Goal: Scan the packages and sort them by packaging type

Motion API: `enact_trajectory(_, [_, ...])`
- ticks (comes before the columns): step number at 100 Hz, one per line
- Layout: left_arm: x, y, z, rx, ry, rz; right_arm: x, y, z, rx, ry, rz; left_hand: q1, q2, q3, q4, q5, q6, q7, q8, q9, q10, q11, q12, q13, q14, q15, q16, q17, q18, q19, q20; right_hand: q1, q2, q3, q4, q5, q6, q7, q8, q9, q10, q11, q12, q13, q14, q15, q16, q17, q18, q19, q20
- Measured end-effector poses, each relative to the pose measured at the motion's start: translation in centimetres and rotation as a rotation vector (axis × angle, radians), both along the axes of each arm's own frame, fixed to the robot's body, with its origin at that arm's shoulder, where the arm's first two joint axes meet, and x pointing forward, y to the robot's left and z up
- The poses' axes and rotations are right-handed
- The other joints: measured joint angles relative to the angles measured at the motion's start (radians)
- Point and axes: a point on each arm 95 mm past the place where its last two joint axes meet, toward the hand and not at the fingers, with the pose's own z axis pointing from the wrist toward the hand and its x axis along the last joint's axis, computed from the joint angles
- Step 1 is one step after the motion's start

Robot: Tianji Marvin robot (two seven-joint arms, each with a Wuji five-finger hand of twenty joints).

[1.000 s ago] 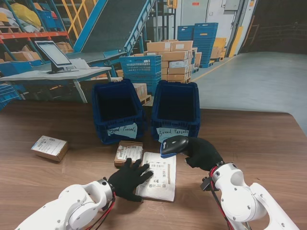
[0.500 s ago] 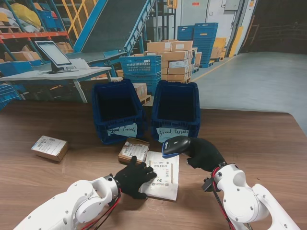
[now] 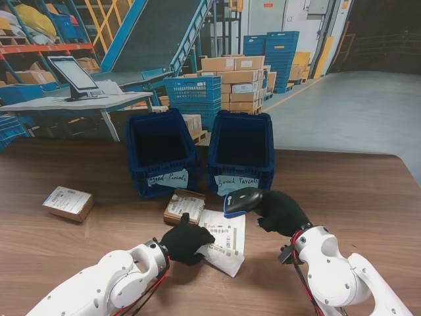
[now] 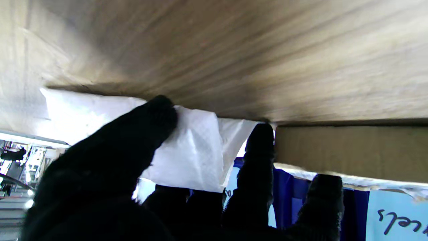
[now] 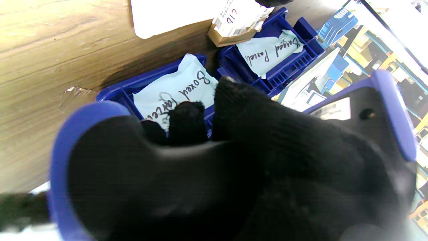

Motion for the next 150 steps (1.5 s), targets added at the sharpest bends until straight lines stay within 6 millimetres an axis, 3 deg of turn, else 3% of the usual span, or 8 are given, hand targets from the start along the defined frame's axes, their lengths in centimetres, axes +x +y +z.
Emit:
enact_trajectory(8, [0.0, 0.0, -0.1, -0.032, -0.025, 0.011, 0.0, 0.0, 0.0, 0.000, 0.001, 0.001, 0.066, -0.033, -0.033, -0.008, 0.026, -0.039, 0.170, 0.011, 0.115, -0.030, -0.027, 0.157, 0.070, -0.010, 0.103, 0.081, 0.014, 0.000, 0.123, 0.000, 0.000, 0.000, 0.000, 0.000, 0.000, 0.000, 0.000, 0.000, 0.000, 0.000, 0.000, 0.000, 0.000, 0.000, 0.000, 0.000, 0.000, 0.000, 0.000, 0.000])
enact_trajectory(15, [-0.1, 0.1, -0.2, -0.046, -0.035, 0.018, 0.0, 0.1, -0.1, 0.002, 0.002, 0.005, 0.095, -0.042, -0.044, -0.012, 0.036, -0.057, 0.278, 0.023, 0.167, -0.041, -0.052, 0.256, 0.093, -0.011, 0.148, 0.131, 0.026, 0.000, 0.129, 0.000, 0.000, 0.000, 0.000, 0.000, 0.000, 0.000, 0.000, 0.000, 0.000, 0.000, 0.000, 0.000, 0.000, 0.000, 0.000, 0.000, 0.000, 0.000, 0.000, 0.000])
enact_trajectory(28, [-0.2, 0.1, -0.2, -0.063, -0.044, 0.029, 0.1, 0.3, -0.3, 0.004, 0.003, 0.015, 0.122, -0.045, -0.055, -0.013, 0.049, -0.085, 0.399, 0.072, 0.224, -0.054, -0.003, 0.342, 0.171, -0.008, 0.263, 0.213, 0.052, -0.003, 0.130, 0.001, 0.000, 0.000, 0.000, 0.000, 0.000, 0.000, 0.000, 0.000, 0.000, 0.000, 0.000, 0.000, 0.000, 0.000, 0.000, 0.000, 0.000, 0.000, 0.000, 0.000])
enact_trajectory(46, [-0.3, 0.2, -0.3, -0.089, -0.048, 0.051, 0.1, 0.4, -0.4, 0.006, 0.004, 0.018, 0.123, -0.050, -0.055, -0.013, 0.050, -0.088, 0.434, 0.087, 0.227, -0.055, 0.043, 0.369, 0.189, -0.006, 0.312, 0.285, 0.064, -0.022, 0.143, 0.012, 0.000, 0.000, 0.000, 0.000, 0.000, 0.000, 0.000, 0.000, 0.000, 0.000, 0.000, 0.000, 0.000, 0.000, 0.000, 0.000, 0.000, 0.000, 0.000, 0.000])
enact_trajectory(56, [-0.5, 0.4, 0.0, -0.107, -0.053, 0.065, 0.2, 0.4, -0.4, 0.007, 0.005, 0.016, 0.123, -0.050, -0.055, -0.013, 0.050, -0.089, 0.445, 0.097, 0.228, -0.054, 0.059, 0.376, 0.210, -0.005, 0.314, 0.304, 0.073, -0.022, 0.309, 0.014, 0.000, 0.000, 0.000, 0.000, 0.000, 0.000, 0.000, 0.000, 0.001, 0.000, 0.000, 0.000, 0.000, 0.000, 0.000, 0.000, 0.000, 0.000, 0.000, 0.000])
enact_trajectory(70, [-1.0, 0.3, 1.0, -0.121, -0.062, 0.076, 0.2, 0.3, -0.5, 0.008, 0.007, 0.011, 0.123, -0.050, -0.055, -0.013, 0.050, -0.089, 0.445, 0.109, 0.238, -0.044, 0.061, 0.382, 0.211, -0.002, 0.328, 0.324, 0.152, -0.023, 0.547, 0.116, 0.000, 0.000, 0.000, 0.000, 0.000, 0.000, 0.000, 0.000, 0.001, 0.000, 0.000, 0.000, 0.000, 0.000, 0.000, 0.000, 0.000, 0.000, 0.000, 0.000])
enact_trajectory(102, [-1.7, 0.6, 3.1, -0.204, -0.084, 0.109, 0.2, 0.2, -0.6, 0.013, 0.016, 0.003, 0.123, -0.051, -0.054, -0.013, 0.050, -0.088, 0.446, 0.114, 0.251, -0.039, 0.073, 0.383, 0.231, 0.003, 0.337, 0.343, 0.162, -0.023, 0.559, 0.128, 0.000, 0.000, 0.000, 0.000, 0.000, 0.000, 0.000, 0.000, 0.001, 0.000, 0.000, 0.000, 0.000, 0.000, 0.000, 0.000, 0.000, 0.000, 0.000, 0.000])
enact_trajectory(150, [-2.7, 1.2, 10.0, -0.208, -0.186, 0.124, -0.2, -0.4, -0.7, 0.019, 0.039, -0.047, 0.123, -0.051, -0.054, -0.017, 0.050, -0.088, 0.446, 0.123, 0.251, -0.038, 0.075, 0.385, 0.231, 0.003, 0.337, 0.354, 0.162, -0.023, 0.570, 0.132, 0.000, 0.000, 0.000, 0.000, 0.000, 0.000, 0.000, 0.000, 0.001, 0.000, 0.000, 0.000, 0.000, 0.000, 0.000, 0.000, 0.000, 0.000, 0.000, 0.000])
